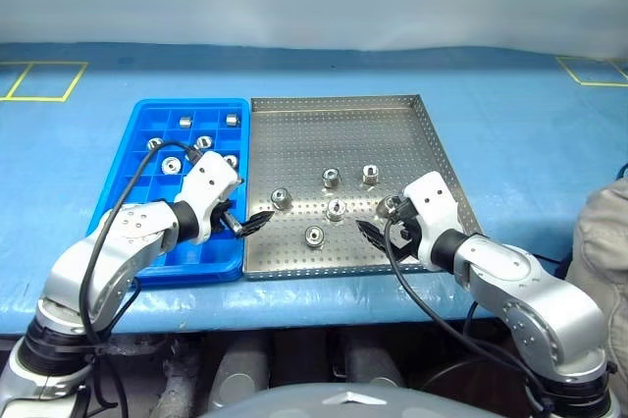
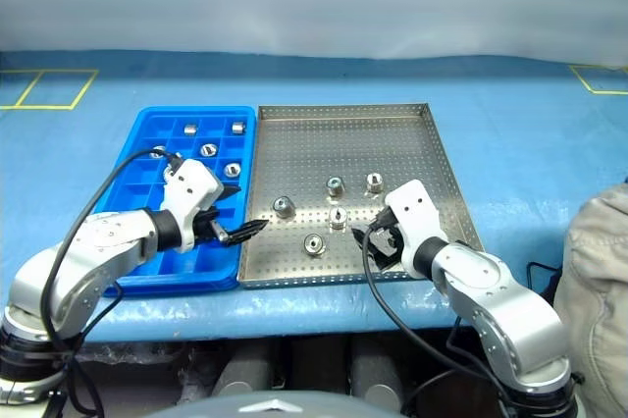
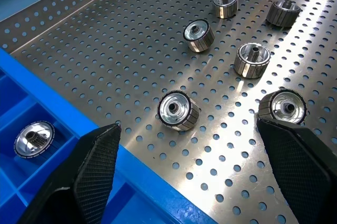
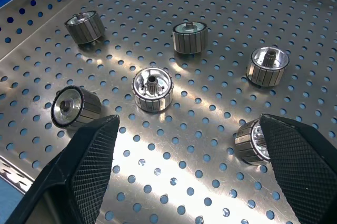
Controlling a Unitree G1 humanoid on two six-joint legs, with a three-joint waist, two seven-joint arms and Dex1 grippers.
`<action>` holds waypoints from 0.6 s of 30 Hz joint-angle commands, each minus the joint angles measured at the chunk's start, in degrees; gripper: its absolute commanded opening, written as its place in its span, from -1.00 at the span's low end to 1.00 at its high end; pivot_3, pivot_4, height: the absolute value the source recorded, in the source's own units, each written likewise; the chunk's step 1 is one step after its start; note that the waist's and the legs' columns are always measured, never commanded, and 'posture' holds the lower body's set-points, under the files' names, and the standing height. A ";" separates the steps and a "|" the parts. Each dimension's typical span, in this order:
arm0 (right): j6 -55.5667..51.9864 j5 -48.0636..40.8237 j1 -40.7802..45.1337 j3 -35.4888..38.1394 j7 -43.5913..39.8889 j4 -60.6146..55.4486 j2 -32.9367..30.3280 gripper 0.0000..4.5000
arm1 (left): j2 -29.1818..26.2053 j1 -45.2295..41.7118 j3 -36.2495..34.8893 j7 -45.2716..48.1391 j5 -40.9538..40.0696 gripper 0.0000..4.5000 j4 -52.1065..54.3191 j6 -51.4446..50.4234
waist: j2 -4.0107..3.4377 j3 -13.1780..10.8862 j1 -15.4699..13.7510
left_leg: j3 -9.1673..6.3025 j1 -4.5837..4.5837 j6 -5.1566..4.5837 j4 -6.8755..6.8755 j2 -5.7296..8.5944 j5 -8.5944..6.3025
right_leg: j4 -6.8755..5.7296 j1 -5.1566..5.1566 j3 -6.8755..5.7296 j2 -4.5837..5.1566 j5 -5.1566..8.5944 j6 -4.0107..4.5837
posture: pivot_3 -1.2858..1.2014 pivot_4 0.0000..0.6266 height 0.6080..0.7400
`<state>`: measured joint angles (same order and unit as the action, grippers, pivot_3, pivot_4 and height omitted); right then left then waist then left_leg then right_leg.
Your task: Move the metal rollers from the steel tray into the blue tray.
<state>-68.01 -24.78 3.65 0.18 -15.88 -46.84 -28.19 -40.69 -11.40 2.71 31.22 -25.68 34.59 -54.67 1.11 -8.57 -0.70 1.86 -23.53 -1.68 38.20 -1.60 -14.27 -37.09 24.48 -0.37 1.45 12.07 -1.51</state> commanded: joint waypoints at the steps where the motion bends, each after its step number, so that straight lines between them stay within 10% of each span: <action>1: 1.27 0.40 0.81 -0.09 0.06 -0.79 -0.39 0.99 | -0.58 0.17 -1.06 0.13 0.43 1.00 0.72 0.88 | 0.00 0.00 0.00 | 0.00 0.00 0.00 0.00 0.00 0.00 | 0.00 0.00 0.00 0.00 0.00 0.00 | 0.05 -0.52 1.00; 18: 3.23 1.42 0.89 -0.84 1.49 0.03 0.69 0.99 | -1.73 -27.06 15.41 14.06 5.05 1.00 -20.76 -1.83 | 0.03 -0.01 0.01 | 0.00 -0.04 -0.06 0.08 0.14 0.03 | -0.02 -0.01 0.04 -0.03 -0.03 -0.06 | 0.03 -0.52 1.00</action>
<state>-66.24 -23.82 4.22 -1.28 -14.85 -45.68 -27.59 -42.85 -36.13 16.41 43.56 -21.41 16.20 -55.94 1.14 -8.57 -0.69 1.86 -23.58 -1.75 38.27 -1.45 -14.25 -37.10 24.48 -0.32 1.41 12.03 -1.59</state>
